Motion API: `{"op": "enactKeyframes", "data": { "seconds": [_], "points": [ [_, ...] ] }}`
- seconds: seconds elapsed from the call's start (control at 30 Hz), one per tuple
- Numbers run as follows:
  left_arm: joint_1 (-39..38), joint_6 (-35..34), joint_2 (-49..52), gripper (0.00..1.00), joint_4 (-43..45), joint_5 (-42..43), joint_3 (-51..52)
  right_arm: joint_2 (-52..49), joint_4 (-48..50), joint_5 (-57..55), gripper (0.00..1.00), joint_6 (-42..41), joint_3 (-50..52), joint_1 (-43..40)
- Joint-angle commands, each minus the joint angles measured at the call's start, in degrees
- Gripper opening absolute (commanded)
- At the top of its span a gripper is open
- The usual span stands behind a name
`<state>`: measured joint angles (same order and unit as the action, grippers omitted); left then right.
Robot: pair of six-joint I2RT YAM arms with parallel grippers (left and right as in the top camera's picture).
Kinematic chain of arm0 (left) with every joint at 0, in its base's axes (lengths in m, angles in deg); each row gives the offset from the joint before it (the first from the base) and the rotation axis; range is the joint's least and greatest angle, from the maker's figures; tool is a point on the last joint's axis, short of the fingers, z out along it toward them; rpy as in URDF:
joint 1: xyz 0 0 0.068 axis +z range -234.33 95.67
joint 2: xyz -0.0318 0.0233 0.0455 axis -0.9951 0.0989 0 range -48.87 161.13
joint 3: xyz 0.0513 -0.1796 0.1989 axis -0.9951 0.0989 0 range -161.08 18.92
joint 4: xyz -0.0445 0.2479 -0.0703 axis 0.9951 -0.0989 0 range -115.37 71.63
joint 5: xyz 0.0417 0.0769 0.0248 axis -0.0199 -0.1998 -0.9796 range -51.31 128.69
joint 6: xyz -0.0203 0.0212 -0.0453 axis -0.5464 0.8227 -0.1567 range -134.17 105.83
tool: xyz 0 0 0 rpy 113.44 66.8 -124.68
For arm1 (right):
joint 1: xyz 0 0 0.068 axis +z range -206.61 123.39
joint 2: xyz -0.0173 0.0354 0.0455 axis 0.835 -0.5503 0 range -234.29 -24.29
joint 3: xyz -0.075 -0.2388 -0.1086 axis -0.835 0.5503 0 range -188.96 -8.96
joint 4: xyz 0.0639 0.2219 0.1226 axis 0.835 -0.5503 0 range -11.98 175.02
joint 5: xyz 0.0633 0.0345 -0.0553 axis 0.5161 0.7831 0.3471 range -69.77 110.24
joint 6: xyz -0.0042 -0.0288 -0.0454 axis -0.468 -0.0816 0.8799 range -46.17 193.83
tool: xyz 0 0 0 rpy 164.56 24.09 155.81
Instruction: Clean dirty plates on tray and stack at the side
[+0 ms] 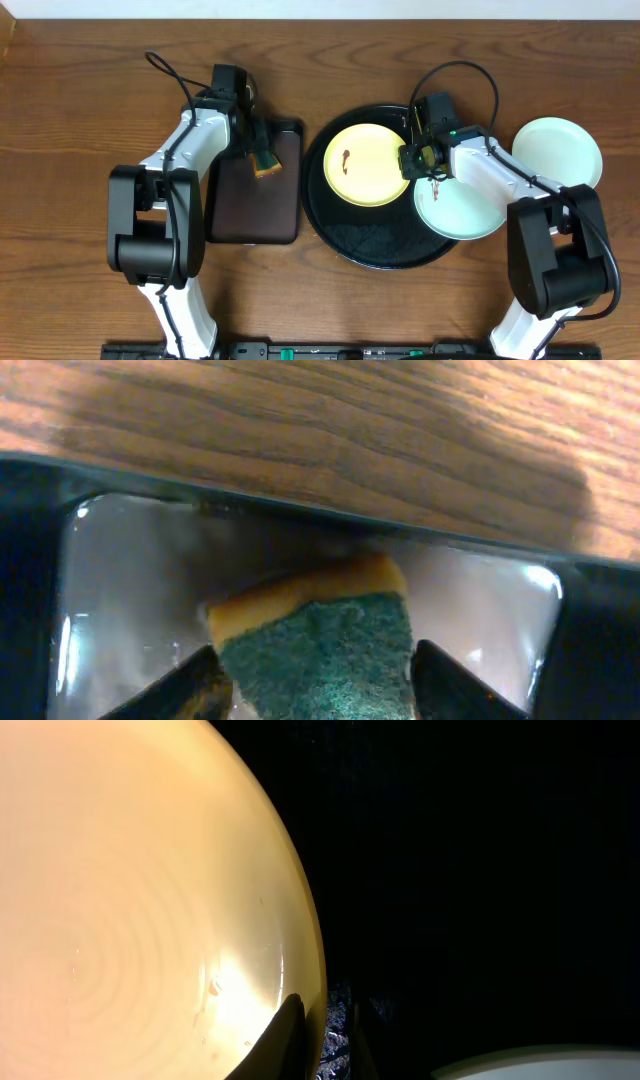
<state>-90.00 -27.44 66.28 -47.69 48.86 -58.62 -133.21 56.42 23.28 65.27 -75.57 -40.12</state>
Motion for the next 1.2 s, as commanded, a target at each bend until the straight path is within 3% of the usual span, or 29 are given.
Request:
{"op": "enactKeyframes", "data": {
  "seconds": [0.0,0.07,0.1,0.13,0.17,0.2,0.4,0.57,1.17],
  "points": [
    [0.35,0.59,0.57,0.07,0.09,-0.33,0.17,0.04,0.09,-0.2,0.14,-0.61,0.42,0.76],
    [0.37,0.59,-0.15,0.08,-0.48,-0.33,0.15,0.04,0.04,-0.2,0.14,-0.61,0.44,0.76],
    [0.42,0.59,-0.68,0.3,-1.18,-0.33,0.02,0.04,0.02,-0.2,0.14,-0.61,0.44,0.81],
    [0.5,0.57,-1.46,0.59,-2.4,-0.33,-0.31,0.04,-0.09,-0.22,0.14,-0.61,0.42,0.81],
    [0.52,0.57,-2.23,0.77,-3.8,-0.35,-0.68,0.04,-0.13,-0.2,0.14,-0.61,0.44,0.81],
    [0.61,0.57,-3.76,0.85,-6.03,-0.33,-1.27,0.04,-0.35,-0.22,0.14,-0.59,0.44,0.81],
    [0.61,0.55,-12.28,0.87,-12.24,-0.35,-1.51,0.04,-0.55,-0.2,0.14,-0.61,0.42,0.81],
    [0.04,-3.37,-18.16,0.87,-17.38,-0.33,-1.44,0.04,-0.52,-0.2,0.14,-0.59,0.42,0.81],
    [-5.18,-11.08,-5.18,0.74,-5.92,-8.55,0.79,0.04,-0.35,-0.22,0.15,-0.59,0.42,0.85]
  ]
}}
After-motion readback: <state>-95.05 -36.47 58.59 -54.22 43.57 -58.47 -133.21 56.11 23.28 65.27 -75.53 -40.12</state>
